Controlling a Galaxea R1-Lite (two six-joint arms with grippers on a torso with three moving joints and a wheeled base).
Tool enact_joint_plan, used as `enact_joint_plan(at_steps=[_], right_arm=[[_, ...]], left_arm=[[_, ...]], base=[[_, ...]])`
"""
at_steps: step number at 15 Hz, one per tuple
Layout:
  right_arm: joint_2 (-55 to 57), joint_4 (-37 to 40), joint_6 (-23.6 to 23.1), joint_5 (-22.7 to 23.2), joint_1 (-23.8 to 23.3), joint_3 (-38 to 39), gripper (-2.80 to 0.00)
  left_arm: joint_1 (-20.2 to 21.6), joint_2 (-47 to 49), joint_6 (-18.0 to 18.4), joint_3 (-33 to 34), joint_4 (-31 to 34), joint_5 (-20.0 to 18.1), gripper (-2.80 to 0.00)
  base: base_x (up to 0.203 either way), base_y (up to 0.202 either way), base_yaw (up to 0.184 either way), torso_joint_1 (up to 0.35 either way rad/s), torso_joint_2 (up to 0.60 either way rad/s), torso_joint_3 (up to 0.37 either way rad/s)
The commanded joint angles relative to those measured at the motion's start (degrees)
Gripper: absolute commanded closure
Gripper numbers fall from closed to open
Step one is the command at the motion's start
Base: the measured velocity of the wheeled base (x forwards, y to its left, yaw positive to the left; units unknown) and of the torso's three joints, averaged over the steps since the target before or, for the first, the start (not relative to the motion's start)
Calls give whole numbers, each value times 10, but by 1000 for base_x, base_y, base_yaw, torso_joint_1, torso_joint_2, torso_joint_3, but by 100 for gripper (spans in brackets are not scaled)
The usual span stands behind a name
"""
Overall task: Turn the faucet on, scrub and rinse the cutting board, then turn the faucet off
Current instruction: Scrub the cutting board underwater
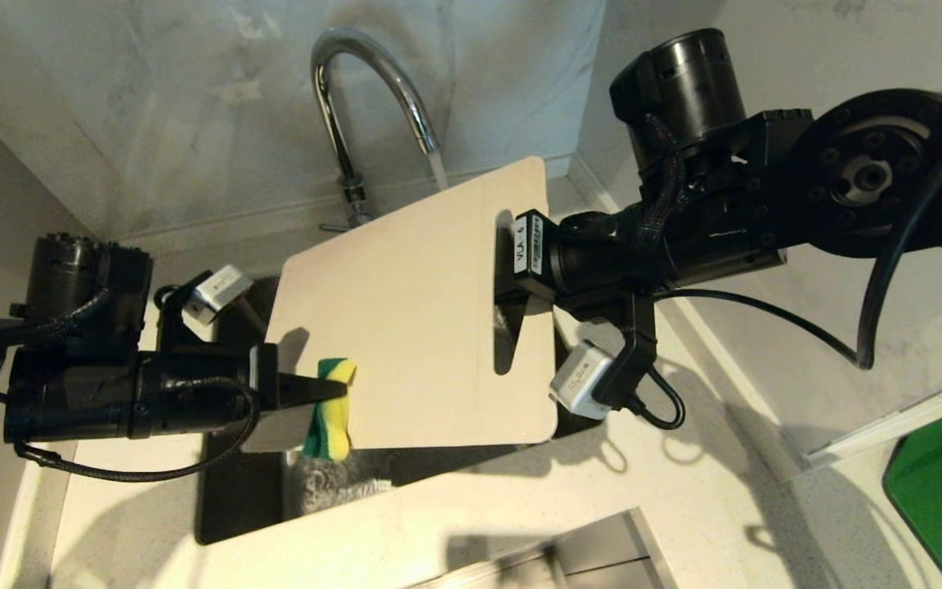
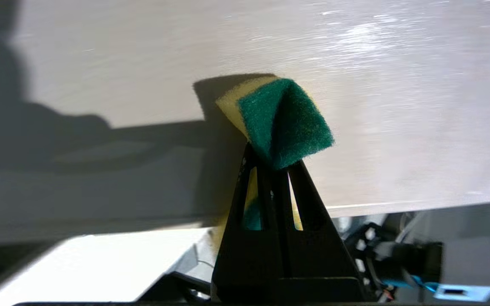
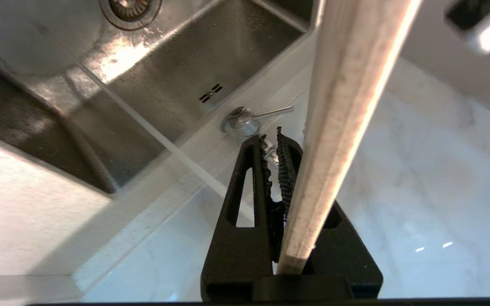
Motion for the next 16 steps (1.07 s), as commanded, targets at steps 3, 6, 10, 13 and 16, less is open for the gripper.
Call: enact_joint_plan(at_steps=[3, 6, 10, 13, 16], right_arm=[[-5, -1, -2, 2, 0, 4, 0], [-5, -1, -2, 2, 0, 4, 0], [-6, -1, -2, 2, 0, 10, 0], [-9, -1, -2, 2, -1, 17, 0], [-9, -2, -2, 3, 0, 22, 0]], left_arm=[[109, 32, 44, 84, -61, -32, 0], [196, 55, 74, 107, -83, -79, 0], [230, 59, 95, 95, -86, -106, 0], [221, 51, 87, 63, -81, -108, 0], [178, 16, 42, -14, -32, -106, 0]], base=[[0, 0, 0, 0, 0, 0], [0, 0, 0, 0, 0, 0], [0, 0, 0, 0, 0, 0], [0, 0, 0, 0, 0, 0], [0, 0, 0, 0, 0, 0]])
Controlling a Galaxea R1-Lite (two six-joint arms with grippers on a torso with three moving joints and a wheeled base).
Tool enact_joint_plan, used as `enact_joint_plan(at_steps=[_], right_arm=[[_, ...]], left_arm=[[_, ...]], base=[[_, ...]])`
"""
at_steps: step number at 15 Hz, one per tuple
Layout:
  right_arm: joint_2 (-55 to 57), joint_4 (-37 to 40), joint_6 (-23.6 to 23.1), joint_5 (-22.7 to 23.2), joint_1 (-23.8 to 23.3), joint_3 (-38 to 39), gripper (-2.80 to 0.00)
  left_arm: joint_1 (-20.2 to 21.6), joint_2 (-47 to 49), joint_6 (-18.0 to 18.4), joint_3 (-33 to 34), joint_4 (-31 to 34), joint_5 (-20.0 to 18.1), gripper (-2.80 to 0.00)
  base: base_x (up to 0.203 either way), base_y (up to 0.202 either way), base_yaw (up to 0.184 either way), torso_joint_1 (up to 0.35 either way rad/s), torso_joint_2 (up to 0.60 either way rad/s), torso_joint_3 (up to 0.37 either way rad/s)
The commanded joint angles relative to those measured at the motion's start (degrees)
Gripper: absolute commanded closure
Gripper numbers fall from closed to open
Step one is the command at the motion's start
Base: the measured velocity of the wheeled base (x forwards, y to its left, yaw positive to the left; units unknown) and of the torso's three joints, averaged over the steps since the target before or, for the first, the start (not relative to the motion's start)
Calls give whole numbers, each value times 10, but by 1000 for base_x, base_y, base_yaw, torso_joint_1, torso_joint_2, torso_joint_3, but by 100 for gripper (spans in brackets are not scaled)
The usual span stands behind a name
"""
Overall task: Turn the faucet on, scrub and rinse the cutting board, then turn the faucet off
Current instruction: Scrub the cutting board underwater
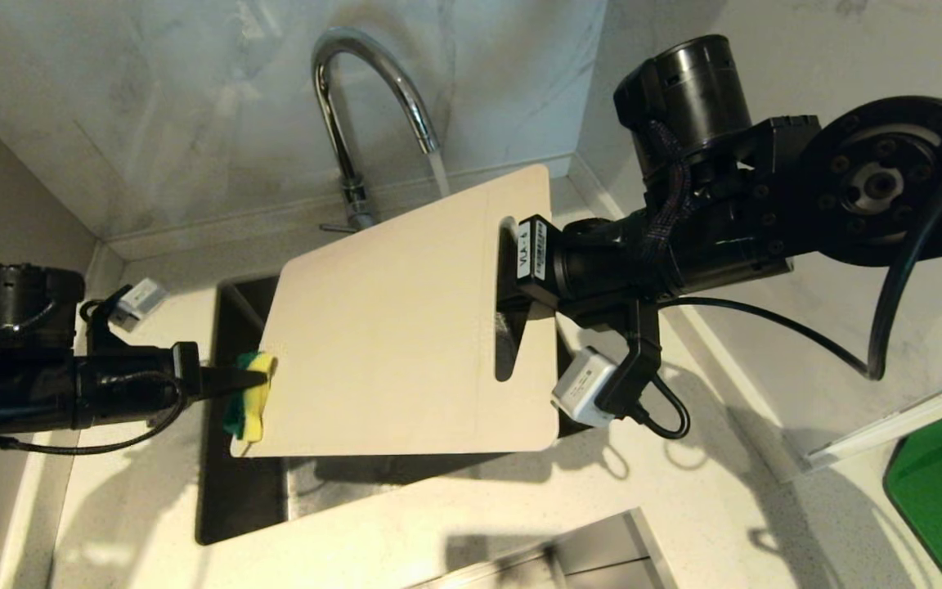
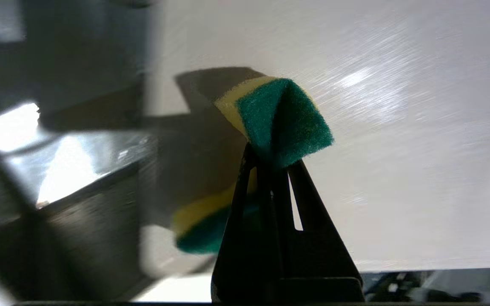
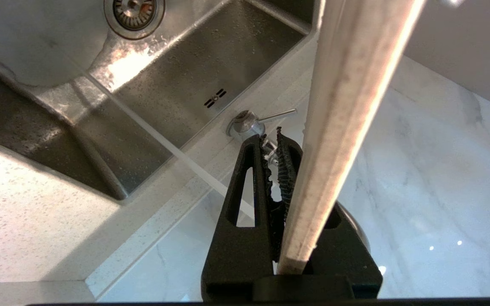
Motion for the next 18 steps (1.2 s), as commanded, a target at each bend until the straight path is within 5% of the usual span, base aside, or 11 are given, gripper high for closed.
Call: enact_joint_plan(at_steps=[1, 4, 6, 10, 14, 18], right_arm=[[1, 2, -9, 1, 1, 5, 0], [-2, 2, -9, 0, 4, 11, 0], [-5, 1, -9, 0, 7, 17, 0], [-17, -17, -8, 0, 6, 37, 0], [-21, -19, -8, 0, 6, 47, 0], [-22, -19, -8, 1, 6, 48, 0]], left_arm=[[-39, -29, -32, -86, 53, 0, 0], [-122, -23, -78, -239, 145, 13, 0], [-186, 24, -97, -336, 178, 57, 0], [-255, 123, -111, -503, 260, 108, 0], [-279, 169, -113, -543, 283, 114, 0], [-255, 172, -109, -528, 283, 114, 0]], base=[[0, 0, 0, 0, 0, 0], [0, 0, 0, 0, 0, 0], [0, 0, 0, 0, 0, 0], [0, 0, 0, 0, 0, 0], [0, 0, 0, 0, 0, 0], [0, 0, 0, 0, 0, 0]])
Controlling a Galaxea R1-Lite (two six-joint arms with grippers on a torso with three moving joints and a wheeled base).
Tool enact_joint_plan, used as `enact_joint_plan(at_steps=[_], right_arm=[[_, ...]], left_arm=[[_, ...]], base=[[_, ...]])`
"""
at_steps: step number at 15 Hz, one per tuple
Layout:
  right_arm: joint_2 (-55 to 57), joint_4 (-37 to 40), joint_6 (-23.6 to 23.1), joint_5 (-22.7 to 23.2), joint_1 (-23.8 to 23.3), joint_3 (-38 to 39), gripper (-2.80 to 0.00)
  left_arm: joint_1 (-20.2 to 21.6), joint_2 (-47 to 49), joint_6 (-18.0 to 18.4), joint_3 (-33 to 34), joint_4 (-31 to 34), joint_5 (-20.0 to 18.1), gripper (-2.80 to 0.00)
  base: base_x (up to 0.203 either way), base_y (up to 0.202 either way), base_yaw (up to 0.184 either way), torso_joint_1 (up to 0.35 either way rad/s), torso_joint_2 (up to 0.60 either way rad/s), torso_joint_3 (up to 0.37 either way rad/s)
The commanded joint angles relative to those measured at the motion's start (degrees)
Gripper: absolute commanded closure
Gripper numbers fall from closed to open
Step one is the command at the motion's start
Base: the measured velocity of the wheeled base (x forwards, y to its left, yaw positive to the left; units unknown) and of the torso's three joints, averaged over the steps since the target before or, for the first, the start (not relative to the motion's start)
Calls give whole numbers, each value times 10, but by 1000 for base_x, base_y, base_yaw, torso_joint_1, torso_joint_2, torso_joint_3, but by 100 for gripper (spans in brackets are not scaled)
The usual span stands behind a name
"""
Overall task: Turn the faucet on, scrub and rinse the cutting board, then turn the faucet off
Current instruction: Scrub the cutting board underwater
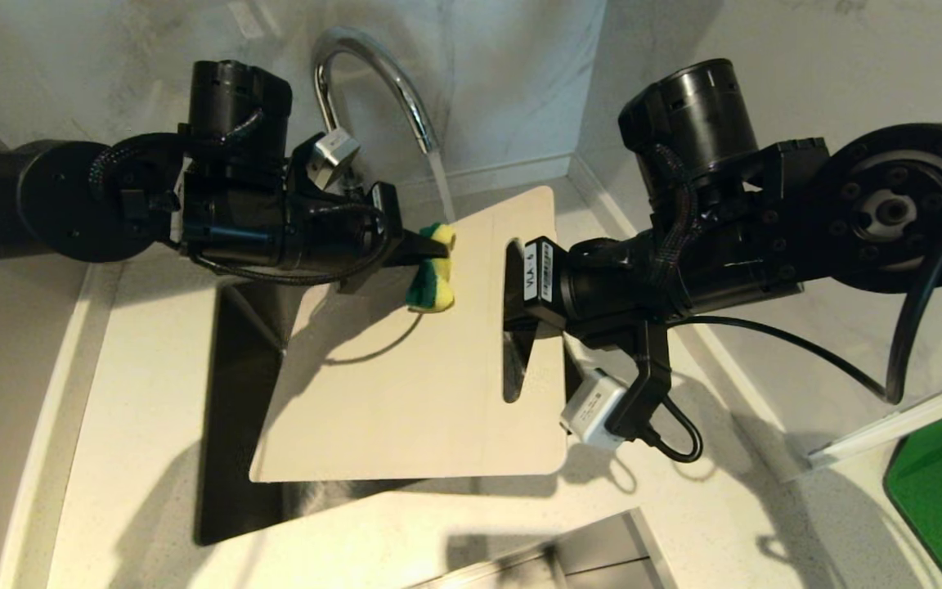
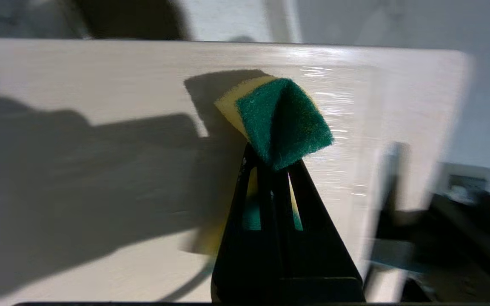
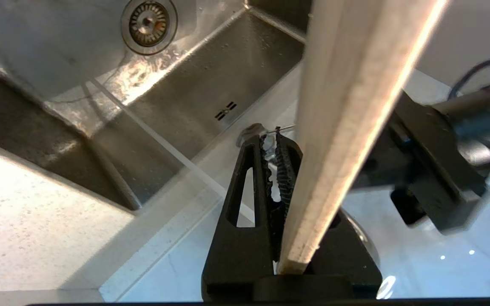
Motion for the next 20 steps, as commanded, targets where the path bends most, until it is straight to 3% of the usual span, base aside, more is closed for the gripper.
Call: enact_joint_plan(at_steps=[1, 5, 8, 11, 15, 17, 20], right_arm=[[-6, -1, -9, 4, 0, 2, 0], [-14, -1, -9, 4, -1, 8, 0], [-15, -1, -8, 5, -1, 10, 0], [-19, -1, -8, 5, -2, 10, 0], [-19, -1, -8, 5, -2, 10, 0], [-18, -1, -7, 4, -2, 10, 0], [-18, -1, -8, 4, -2, 17, 0]], left_arm=[[21, 3, 5, 24, 2, 0, 0], [87, -8, 66, 86, 2, -5, 0], [128, -15, 90, 162, -21, -11, 0], [194, -9, 95, 217, -87, -40, 0], [266, -4, 135, 266, -95, -83, 0], [281, -7, 139, 274, -96, -94, 0], [270, -45, 121, 266, -96, -95, 0]], base=[[0, 0, 0, 0, 0, 0], [0, 0, 0, 0, 0, 0], [0, 0, 0, 0, 0, 0], [0, 0, 0, 0, 0, 0], [0, 0, 0, 0, 0, 0], [0, 0, 0, 0, 0, 0], [0, 0, 0, 0, 0, 0]])
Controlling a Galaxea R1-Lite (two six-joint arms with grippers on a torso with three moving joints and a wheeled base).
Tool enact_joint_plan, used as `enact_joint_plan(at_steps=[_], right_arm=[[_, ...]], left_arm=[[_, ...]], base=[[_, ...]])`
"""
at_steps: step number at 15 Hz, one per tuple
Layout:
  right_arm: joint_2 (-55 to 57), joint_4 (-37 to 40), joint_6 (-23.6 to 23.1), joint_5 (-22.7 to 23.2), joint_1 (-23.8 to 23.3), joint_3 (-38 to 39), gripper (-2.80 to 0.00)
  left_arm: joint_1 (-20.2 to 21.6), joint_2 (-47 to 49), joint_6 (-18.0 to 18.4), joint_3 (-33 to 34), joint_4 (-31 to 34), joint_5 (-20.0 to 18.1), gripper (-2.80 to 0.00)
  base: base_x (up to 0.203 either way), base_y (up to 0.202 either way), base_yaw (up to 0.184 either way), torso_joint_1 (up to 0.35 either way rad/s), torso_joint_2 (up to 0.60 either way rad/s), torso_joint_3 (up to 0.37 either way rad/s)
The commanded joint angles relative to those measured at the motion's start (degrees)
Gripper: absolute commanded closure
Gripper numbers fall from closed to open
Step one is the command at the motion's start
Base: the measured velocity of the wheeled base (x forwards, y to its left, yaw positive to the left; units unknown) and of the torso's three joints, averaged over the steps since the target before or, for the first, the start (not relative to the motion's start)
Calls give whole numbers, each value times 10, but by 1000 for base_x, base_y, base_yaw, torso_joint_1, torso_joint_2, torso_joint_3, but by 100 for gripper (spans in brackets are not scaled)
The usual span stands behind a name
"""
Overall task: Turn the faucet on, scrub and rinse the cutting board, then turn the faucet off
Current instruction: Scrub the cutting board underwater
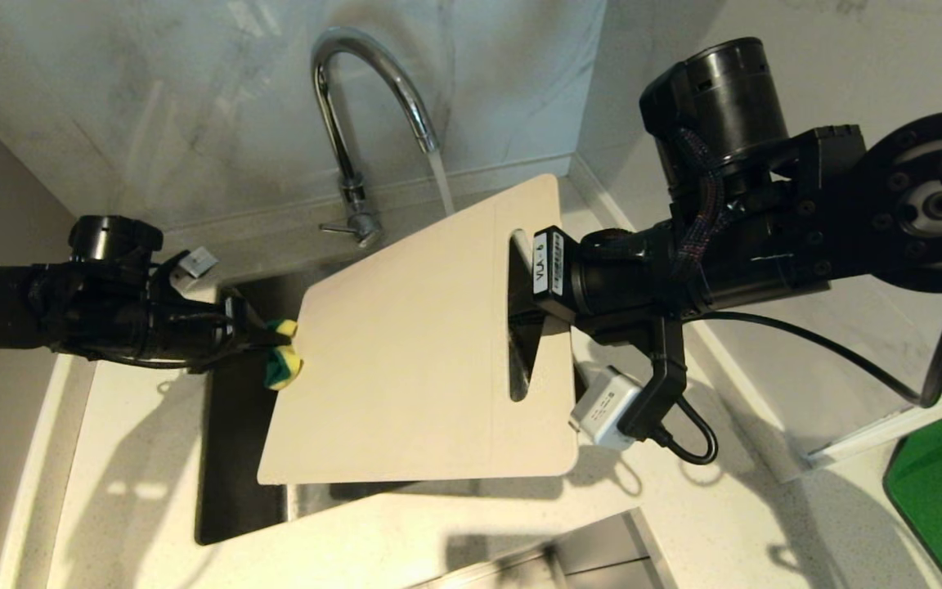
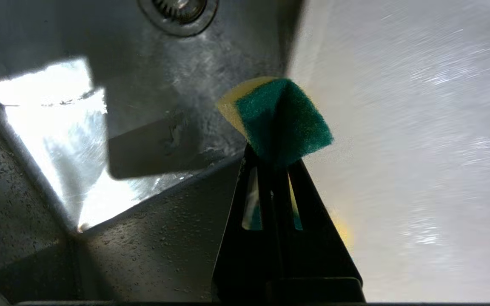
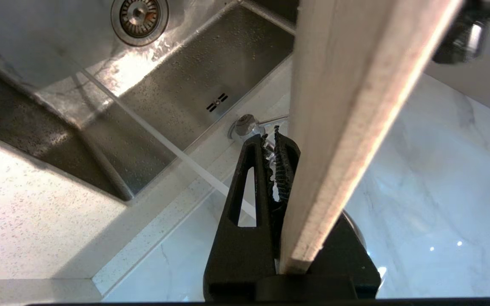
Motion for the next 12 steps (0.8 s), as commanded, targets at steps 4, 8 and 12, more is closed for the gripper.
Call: enact_joint_plan(at_steps=[4, 8, 12], right_arm=[[2, 2, -10, -3, -1, 20, 0], [12, 2, -14, -5, -1, 37, 0], [48, -1, -17, -7, -4, 31, 0]], left_arm=[[-42, -107, -89, -35, 0, -2, 0], [-45, -164, -96, 5, -2, -4, 0], [-43, -199, -96, 73, -66, -13, 0]], base=[[0, 0, 0, 0, 0, 0], [0, 0, 0, 0, 0, 0], [0, 0, 0, 0, 0, 0]])
